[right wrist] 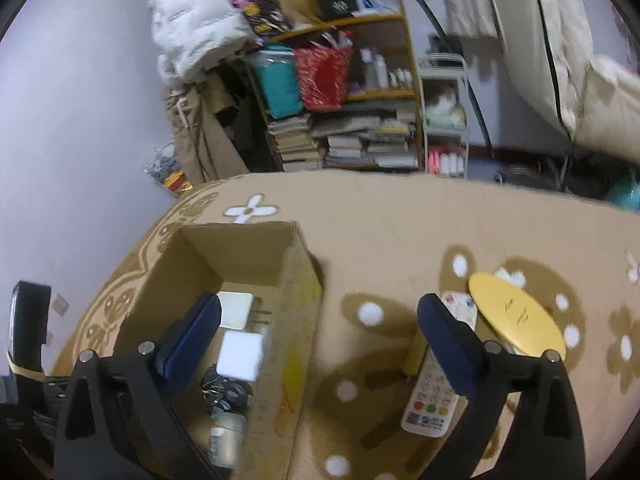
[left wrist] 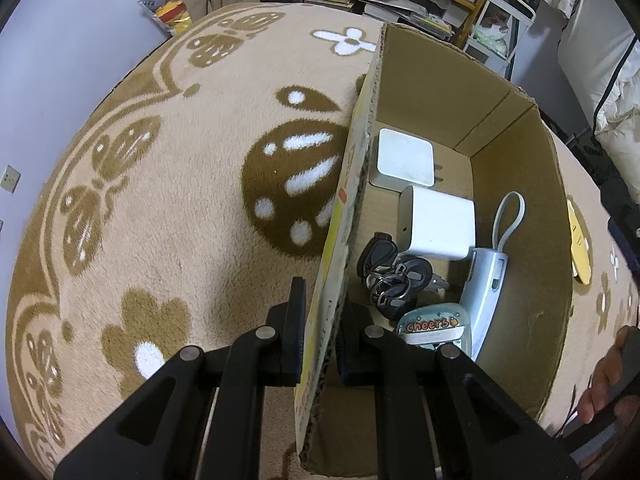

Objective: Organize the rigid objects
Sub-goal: 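Carry the green case into the box with the right gripper and release, then move the right gripper to the key fob beside the remote and grasp it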

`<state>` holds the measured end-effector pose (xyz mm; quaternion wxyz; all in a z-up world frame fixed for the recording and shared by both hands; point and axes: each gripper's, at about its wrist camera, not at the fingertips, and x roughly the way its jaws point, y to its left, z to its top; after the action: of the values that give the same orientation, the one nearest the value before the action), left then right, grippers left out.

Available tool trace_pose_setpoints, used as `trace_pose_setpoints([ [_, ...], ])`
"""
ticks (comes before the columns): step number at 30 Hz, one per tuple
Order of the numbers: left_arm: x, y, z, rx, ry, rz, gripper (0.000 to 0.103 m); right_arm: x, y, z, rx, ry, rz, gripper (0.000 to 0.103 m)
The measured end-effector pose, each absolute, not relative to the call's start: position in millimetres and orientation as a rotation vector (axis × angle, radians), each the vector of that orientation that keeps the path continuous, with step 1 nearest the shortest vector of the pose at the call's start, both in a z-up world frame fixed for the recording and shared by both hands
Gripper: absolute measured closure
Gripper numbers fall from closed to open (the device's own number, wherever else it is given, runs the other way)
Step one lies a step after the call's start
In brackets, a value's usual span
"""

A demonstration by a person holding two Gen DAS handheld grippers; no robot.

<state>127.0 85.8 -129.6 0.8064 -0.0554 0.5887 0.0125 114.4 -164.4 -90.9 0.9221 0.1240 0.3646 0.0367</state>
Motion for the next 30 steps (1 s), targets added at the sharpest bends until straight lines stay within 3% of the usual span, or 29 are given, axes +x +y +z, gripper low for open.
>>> trace_pose_setpoints([
  [9, 125.1, 82.6, -129.3, -0.103, 1.256, 0.022, 0.093, 112.9, -202.5, -127.9, 0.404, 0.832, -0.016, 0.002],
  [12, 125.8, 81.5, -129.5, -0.098, 1.257, 0.025, 0.093, 117.8, -208.0, -142.0, 0.420, 0.870, -0.033, 0.018],
  [18, 125.2, 80.4, -129.7, -0.086, 1.254, 0.028, 0.092, 123.4, -216.7, -163.8, 0.477, 0.903, -0.029, 0.039],
  [28, 124.6, 81.9, -129.4, -0.084, 1.250, 0.031, 0.092, 132.3, -213.2, -180.2, 0.498, 0.944, -0.023, 0.040],
  [30, 124.6, 81.8, -129.5, -0.077, 1.249, 0.034, 0.092, 132.2, -209.3, -180.8, 0.473, 0.942, -0.031, 0.044],
])
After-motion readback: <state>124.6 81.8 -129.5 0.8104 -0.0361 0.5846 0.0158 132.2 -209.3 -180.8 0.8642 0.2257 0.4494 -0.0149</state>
